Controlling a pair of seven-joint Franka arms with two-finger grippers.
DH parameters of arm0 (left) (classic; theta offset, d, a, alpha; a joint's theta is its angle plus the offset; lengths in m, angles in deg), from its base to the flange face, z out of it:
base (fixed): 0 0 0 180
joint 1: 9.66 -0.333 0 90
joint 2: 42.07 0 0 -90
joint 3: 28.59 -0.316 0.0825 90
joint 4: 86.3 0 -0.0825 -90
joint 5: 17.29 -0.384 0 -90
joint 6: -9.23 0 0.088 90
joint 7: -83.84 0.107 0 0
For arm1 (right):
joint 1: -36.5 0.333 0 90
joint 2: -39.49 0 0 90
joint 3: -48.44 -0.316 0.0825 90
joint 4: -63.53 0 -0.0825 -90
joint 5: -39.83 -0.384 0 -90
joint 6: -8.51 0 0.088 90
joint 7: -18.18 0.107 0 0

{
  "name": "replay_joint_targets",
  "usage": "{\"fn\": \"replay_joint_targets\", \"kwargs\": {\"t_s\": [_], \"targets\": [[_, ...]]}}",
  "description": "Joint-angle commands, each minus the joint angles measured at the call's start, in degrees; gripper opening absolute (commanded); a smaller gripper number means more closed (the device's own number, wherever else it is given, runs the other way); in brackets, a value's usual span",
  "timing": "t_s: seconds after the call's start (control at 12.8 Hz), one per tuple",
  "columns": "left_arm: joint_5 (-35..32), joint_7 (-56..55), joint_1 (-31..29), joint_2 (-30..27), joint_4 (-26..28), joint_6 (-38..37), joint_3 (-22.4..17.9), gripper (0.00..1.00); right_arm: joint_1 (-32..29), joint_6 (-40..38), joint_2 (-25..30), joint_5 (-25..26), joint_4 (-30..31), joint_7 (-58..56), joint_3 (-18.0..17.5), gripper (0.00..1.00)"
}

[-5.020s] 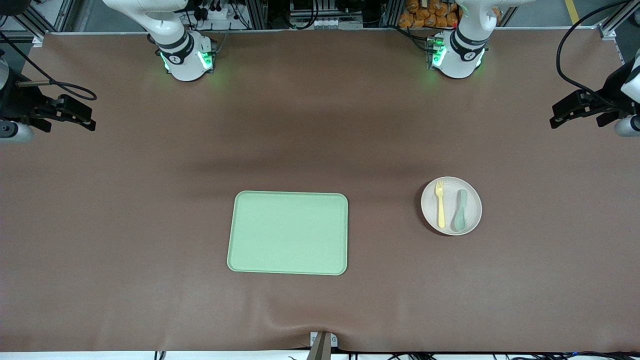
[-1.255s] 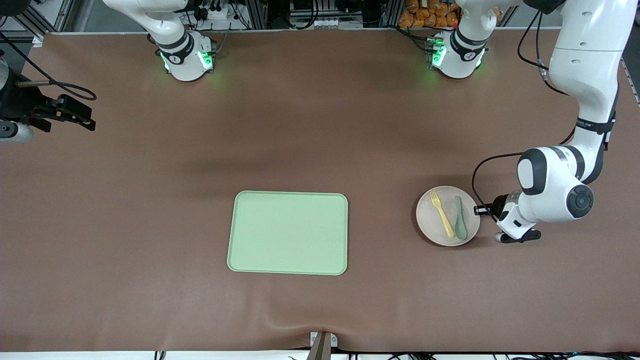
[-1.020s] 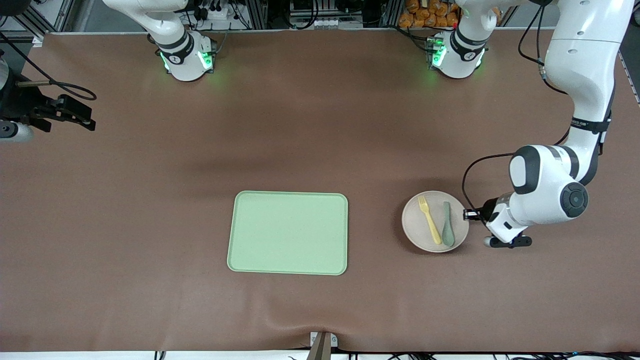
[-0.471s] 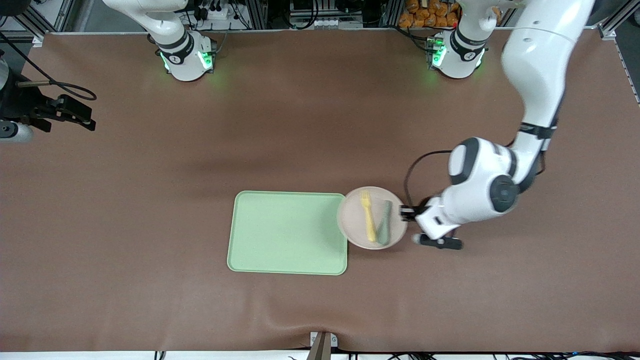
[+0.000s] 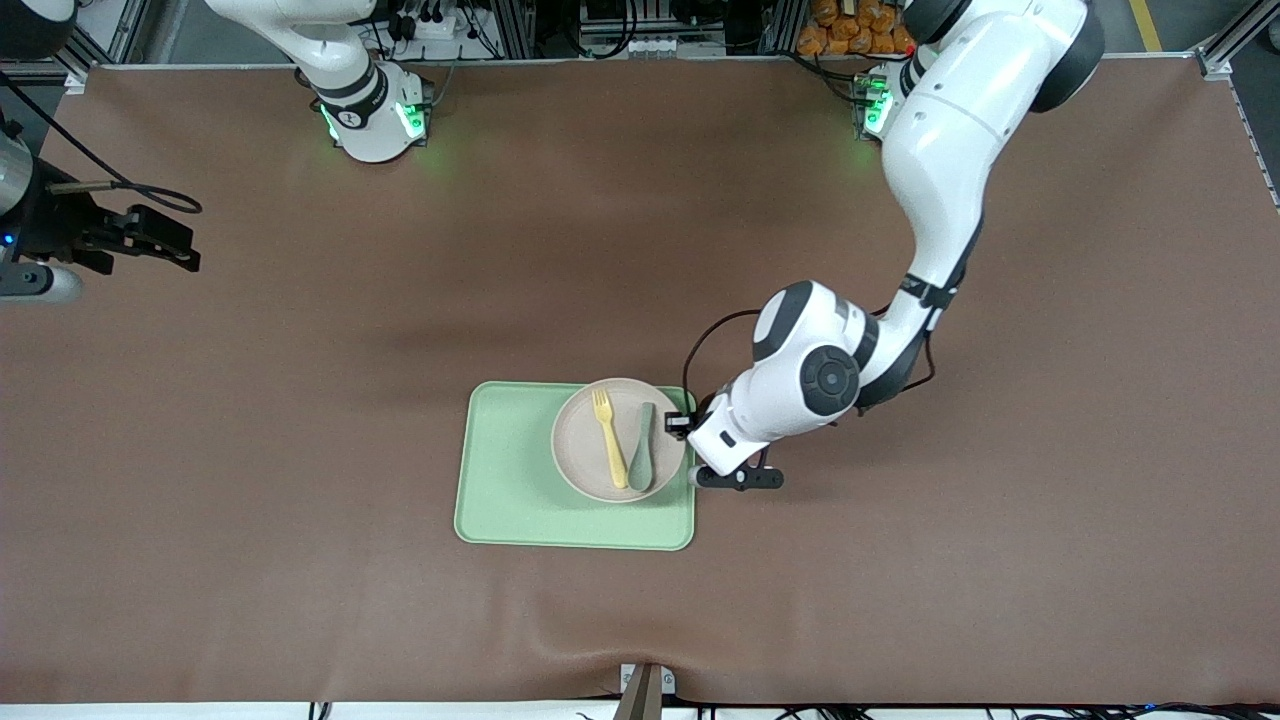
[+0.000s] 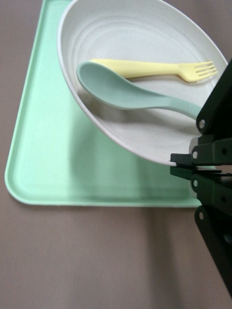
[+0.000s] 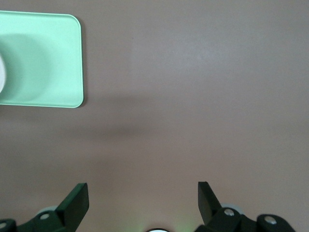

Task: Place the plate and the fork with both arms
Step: 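Slide the plate with the left gripper onto the green tray, then release the plate on the tray while the right gripper reaches toward it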

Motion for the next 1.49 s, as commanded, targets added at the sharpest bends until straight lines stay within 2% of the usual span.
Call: {"fn": "replay_joint_targets", "kwargs": {"t_s": [0.0, 0.39, 0.71, 0.86, 0.94, 1.18, 1.41], "targets": [[1.4, -1.7, 1.2, 4.4, -4.6, 0.9, -0.7, 0.00, -1.5, -0.1, -2.2, -0.5, -1.2, -1.0, -1.2, 1.00], [1.3, -3.6, 1.2, 4.9, -4.1, 0.2, -1.8, 0.00, -0.2, -0.2, -2.9, -2.9, -1.2, -0.2, -1.3, 1.00], [1.3, -3.5, 1.3, 6.0, -3.9, 0.4, -1.9, 0.00, 0.9, 2.1, -4.0, -2.4, -1.3, 0.9, -1.3, 1.00], [1.3, -3.6, 1.3, 5.9, -3.9, 0.4, -1.8, 0.44, 1.5, 2.1, -4.7, -2.5, -2.0, 5.3, -1.4, 1.00], [1.4, -3.6, 1.3, 5.6, -3.9, 0.4, -1.8, 0.99, 1.8, 2.0, -5.2, -2.4, -2.7, 5.3, -1.4, 1.00], [1.5, -3.8, 0.9, 4.1, -3.8, -1.2, -1.4, 1.00, 3.3, 2.4, -8.0, -2.5, -4.8, 5.4, -1.4, 1.00], [0.6, -4.2, 0.2, -2.7, -3.5, -8.0, -2.1, 1.00, 5.5, 7.5, -14.0, -4.5, -8.9, 4.6, -1.6, 1.00]]}}
